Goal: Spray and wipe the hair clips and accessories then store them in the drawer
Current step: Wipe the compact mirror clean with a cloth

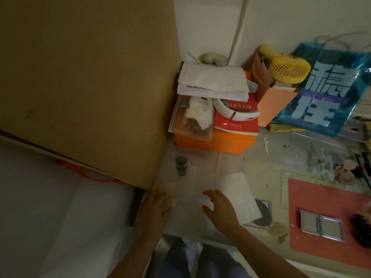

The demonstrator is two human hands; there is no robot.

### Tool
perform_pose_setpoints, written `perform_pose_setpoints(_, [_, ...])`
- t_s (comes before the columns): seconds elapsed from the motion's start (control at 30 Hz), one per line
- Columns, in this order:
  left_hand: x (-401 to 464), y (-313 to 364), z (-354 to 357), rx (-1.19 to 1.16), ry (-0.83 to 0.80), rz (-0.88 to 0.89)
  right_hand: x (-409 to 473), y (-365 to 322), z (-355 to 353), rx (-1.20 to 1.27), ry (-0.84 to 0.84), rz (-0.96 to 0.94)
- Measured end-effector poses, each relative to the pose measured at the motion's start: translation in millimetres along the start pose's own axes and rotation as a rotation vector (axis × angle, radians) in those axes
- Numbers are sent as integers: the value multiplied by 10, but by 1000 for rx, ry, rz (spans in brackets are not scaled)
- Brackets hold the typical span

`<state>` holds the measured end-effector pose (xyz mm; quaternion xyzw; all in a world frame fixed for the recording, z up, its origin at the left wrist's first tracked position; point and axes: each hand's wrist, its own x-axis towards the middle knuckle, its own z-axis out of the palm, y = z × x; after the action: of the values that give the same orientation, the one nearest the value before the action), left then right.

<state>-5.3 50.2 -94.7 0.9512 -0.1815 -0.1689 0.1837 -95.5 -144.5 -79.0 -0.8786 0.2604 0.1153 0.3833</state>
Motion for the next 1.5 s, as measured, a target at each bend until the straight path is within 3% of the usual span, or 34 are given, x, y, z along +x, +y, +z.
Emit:
perform_pose_setpoints(0.23, [193,-9,-72,133,43,62,-409,327,-30,-69,-37,123])
perform_pose_setpoints(0.4, [151,213,-137,-442,-40,-133,-644,384,-69,40,56,233])
perform_pose_setpoints(0.63, [-41,972,-493,-799,-247,-48,-767,177,-388,490,262,314])
perform_pose_setpoints(0.83, [-118,1585,-702,-815,-501,217,-1017,-2,-865,1004,271,280])
perform_pose_setpoints(1.0, [-189,1993,-708,-834,-658,303,-1253,67,-1147,1131,354,110])
perform_pose_setpoints(1.27, [-359,2717,-381,-801,-614,276,-1473,591,-1615,1132,564,124])
perform_pose_setpoints(1.5, [-562,3658,94,-923,-550,171,-1520,1446,-2245,1157,580,133])
